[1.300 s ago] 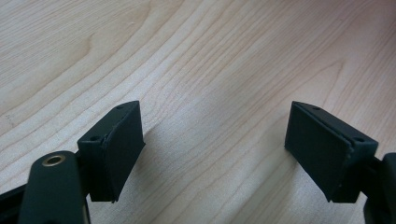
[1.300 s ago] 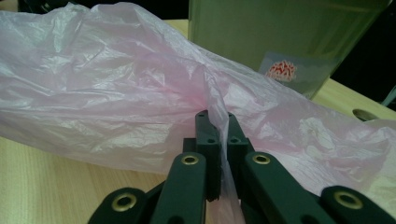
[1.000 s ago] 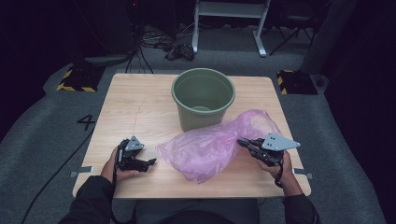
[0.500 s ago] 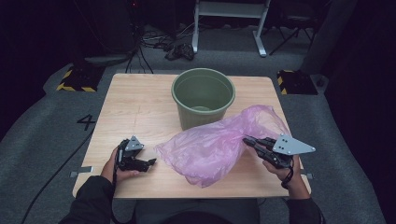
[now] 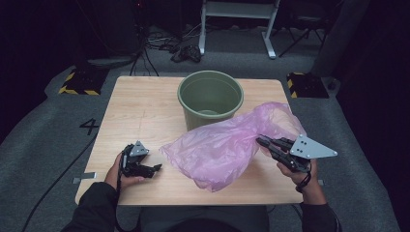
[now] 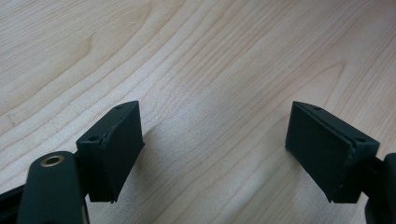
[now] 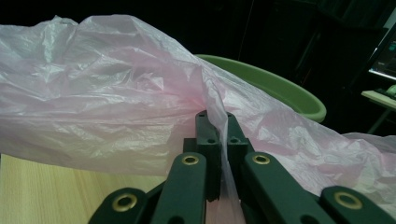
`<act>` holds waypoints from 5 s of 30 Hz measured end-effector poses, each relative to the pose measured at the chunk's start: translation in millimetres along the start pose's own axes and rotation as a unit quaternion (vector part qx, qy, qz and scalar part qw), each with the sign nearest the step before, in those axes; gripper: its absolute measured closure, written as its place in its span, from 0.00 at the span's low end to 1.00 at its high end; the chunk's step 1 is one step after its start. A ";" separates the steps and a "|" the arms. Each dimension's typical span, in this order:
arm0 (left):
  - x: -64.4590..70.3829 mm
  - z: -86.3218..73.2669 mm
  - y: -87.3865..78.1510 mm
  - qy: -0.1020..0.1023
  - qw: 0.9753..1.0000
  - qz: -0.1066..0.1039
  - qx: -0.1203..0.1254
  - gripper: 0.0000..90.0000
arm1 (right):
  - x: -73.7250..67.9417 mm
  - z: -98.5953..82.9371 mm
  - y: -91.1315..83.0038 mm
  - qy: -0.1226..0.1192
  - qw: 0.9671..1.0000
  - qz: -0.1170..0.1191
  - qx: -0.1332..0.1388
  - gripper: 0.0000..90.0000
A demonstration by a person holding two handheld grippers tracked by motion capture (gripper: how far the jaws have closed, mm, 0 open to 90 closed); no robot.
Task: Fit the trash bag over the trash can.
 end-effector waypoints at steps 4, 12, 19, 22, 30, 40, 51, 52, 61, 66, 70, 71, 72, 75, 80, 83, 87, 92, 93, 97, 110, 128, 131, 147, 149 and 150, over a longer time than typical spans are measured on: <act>0.0 0.0 -0.2 0.000 1.000 -0.001 -0.001 0.21 | 0.5 9.3 -3.5 -0.006 1.000 -0.002 0.010 1.00; -0.5 0.0 -1.3 0.002 1.000 0.002 -0.008 0.21 | 12.3 21.6 -8.9 -0.006 0.999 -0.031 0.016 1.00; 0.9 14.3 -16.5 -0.002 0.999 -0.006 0.038 0.22 | 39.1 31.2 -2.5 0.002 0.997 -0.073 0.015 1.00; 7.0 24.2 -25.9 0.011 0.998 -0.004 0.060 0.22 | 48.0 31.7 0.3 0.011 0.996 -0.087 0.017 1.00; 23.6 63.8 -59.5 0.047 0.990 -0.004 0.130 0.22 | 64.6 31.8 13.9 0.028 0.992 -0.119 0.012 1.00; 37.6 139.8 -93.1 0.095 0.969 -0.004 0.227 0.24 | 82.5 39.4 27.4 0.036 0.986 -0.161 -0.007 1.00; 53.8 208.8 -91.6 0.116 0.954 -0.043 0.273 0.29 | 93.0 45.3 39.6 0.044 0.979 -0.197 -0.027 1.00; 53.8 208.8 -91.6 0.116 0.954 -0.043 0.273 0.29 | 93.0 45.3 39.6 0.044 0.979 -0.197 -0.027 1.00; 52.4 237.4 -62.7 0.104 0.958 -0.058 0.261 0.34 | 93.7 49.7 47.0 0.044 0.979 -0.198 -0.028 1.00; 50.4 245.2 -50.5 0.111 0.962 -0.036 0.248 0.48 | 91.1 50.7 51.6 0.041 0.980 -0.192 -0.029 1.00; 40.1 251.9 -40.4 0.120 0.964 -0.006 0.238 0.68 | 90.9 51.7 53.4 0.039 0.980 -0.193 -0.030 1.00; 37.8 253.3 -38.8 0.124 0.964 -0.003 0.234 0.71 | 91.1 52.0 53.6 0.038 0.980 -0.195 -0.030 1.00; 35.7 254.9 -37.5 0.129 0.965 -0.004 0.229 0.75 | 91.3 52.3 53.9 0.040 0.980 -0.194 -0.029 1.00; 31.6 258.2 -35.6 0.140 0.965 0.013 0.220 0.81 | 91.2 52.6 54.6 0.041 0.980 -0.193 -0.027 1.00; 18.4 265.0 -24.7 0.148 0.971 0.041 0.182 0.81 | 90.2 53.1 59.5 0.037 0.980 -0.194 -0.032 1.00; 9.5 267.3 -16.2 0.151 0.976 0.055 0.149 0.76 | 89.9 53.0 64.5 0.026 0.979 -0.200 -0.041 1.00; -5.6 263.5 -12.6 0.131 0.982 0.057 0.124 0.55 | 89.5 50.5 71.5 0.013 0.976 -0.209 -0.062 1.00; -18.5 255.3 -27.3 0.098 0.982 0.029 0.157 0.44 | 90.7 47.0 73.1 0.008 0.973 -0.218 -0.076 1.00; -21.5 253.6 -34.9 0.090 0.981 0.014 0.172 0.44 | 91.8 45.8 73.5 0.007 0.971 -0.223 -0.081 1.00; -14.0 259.3 -44.0 0.102 0.976 -0.002 0.194 0.40 | 89.0 47.0 77.5 -0.011 0.968 -0.234 -0.093 1.00; -0.1 285.4 -18.9 0.138 0.981 0.036 0.129 0.58 | 84.5 52.8 91.4 -0.016 0.966 -0.240 -0.094 1.00; -37.2 272.3 -44.0 0.085 0.982 0.006 0.166 0.44 | 92.3 54.9 88.6 -0.042 0.954 -0.274 -0.117 1.00; -19.1 279.2 -38.3 0.115 0.981 -0.010 0.157 0.47 | 89.8 54.5 91.9 -0.055 0.952 -0.274 -0.126 1.00; 12.6 297.7 9.2 0.181 0.981 -0.017 0.071 0.82 | 63.2 65.5 87.6 -0.023 0.985 -0.164 -0.049 0.99; 14.3 297.6 11.9 0.187 0.980 -0.020 0.064 0.83 | 57.6 67.2 90.1 -0.029 0.986 -0.154 -0.050 0.99; 14.3 297.6 11.9 0.187 0.980 -0.020 0.064 0.84 | 57.6 67.2 90.1 -0.029 0.986 -0.154 -0.050 0.99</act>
Point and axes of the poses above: each handheld gripper's, and its own axes: y roughly forward along the jaws, z roughly out of its top, x roughly to its right, the point moved 4 cm from there along y, roughly forward along the jaws, and after that the axes turned 8 degrees about y, right-handed, at the moved point
